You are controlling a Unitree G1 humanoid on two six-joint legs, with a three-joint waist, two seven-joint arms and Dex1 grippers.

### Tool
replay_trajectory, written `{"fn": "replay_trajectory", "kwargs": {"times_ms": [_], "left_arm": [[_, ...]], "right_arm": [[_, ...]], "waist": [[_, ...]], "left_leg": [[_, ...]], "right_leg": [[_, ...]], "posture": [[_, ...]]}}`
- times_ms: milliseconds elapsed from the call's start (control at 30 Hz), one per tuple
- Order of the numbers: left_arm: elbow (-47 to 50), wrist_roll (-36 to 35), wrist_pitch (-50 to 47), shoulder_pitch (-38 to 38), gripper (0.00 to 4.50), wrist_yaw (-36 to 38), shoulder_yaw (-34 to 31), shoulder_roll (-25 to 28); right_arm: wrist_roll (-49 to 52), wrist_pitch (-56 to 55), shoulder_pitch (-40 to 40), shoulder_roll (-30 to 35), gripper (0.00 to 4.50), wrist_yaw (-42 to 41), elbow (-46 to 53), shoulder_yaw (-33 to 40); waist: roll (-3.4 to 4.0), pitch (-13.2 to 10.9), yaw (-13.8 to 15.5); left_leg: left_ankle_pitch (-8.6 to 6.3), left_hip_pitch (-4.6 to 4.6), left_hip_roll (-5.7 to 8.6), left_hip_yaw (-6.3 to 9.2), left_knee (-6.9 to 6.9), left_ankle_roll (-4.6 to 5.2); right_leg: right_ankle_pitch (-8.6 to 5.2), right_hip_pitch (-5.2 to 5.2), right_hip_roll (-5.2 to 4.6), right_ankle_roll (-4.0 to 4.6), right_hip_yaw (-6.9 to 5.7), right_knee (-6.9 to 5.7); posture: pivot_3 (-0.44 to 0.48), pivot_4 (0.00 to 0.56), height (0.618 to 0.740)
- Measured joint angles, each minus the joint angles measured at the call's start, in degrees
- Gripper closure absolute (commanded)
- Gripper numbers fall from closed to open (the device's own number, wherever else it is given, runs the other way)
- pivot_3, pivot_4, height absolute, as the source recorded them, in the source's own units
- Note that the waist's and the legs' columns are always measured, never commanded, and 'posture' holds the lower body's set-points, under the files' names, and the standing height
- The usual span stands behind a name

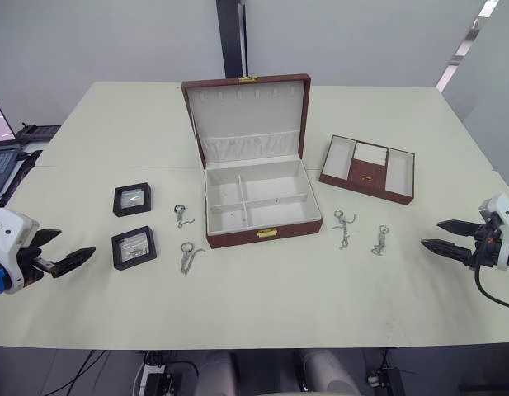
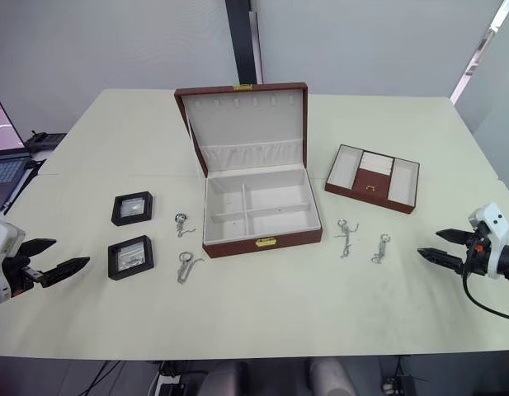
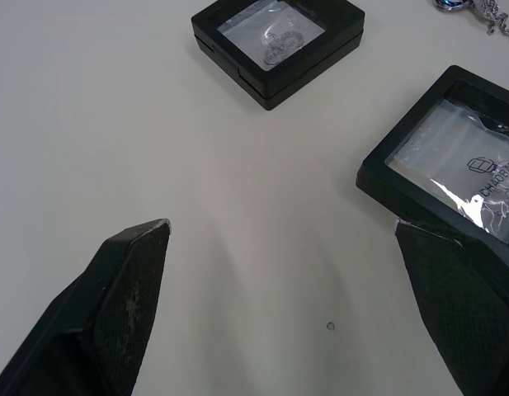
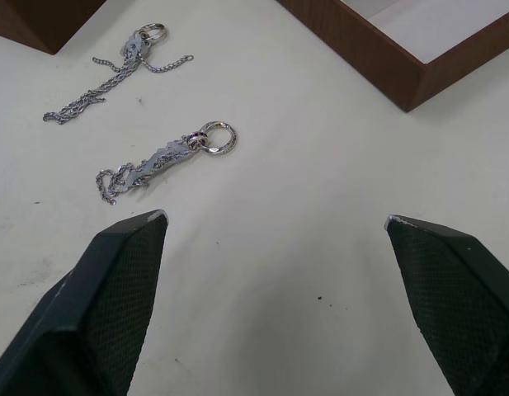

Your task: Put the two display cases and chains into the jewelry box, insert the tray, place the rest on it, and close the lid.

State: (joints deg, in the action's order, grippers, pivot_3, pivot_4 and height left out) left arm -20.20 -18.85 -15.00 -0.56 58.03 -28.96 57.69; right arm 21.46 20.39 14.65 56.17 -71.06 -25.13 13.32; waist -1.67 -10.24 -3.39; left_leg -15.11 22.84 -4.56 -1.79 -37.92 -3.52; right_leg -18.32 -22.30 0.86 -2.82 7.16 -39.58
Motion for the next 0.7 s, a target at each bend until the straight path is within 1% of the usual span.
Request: {"fn": "replay_trajectory", "kwargs": {"times_ms": [700], "left_arm": [[-4.8,2.3,1.6,1.9,0.00,1.4,0.0,0.0]], "right_arm": [[0.0,-0.7,1.7,0.0,0.02,0.0,-1.9,0.0]], "waist": [[0.00,0.0,0.0]], "left_leg": [[0.00,-0.03,0.01,0.00,-0.05,0.00]], "right_leg": [[0.00,-0.01,0.00,0.00,0.00,-0.17]], "posture": [[0.000,0.150,0.740]]}}
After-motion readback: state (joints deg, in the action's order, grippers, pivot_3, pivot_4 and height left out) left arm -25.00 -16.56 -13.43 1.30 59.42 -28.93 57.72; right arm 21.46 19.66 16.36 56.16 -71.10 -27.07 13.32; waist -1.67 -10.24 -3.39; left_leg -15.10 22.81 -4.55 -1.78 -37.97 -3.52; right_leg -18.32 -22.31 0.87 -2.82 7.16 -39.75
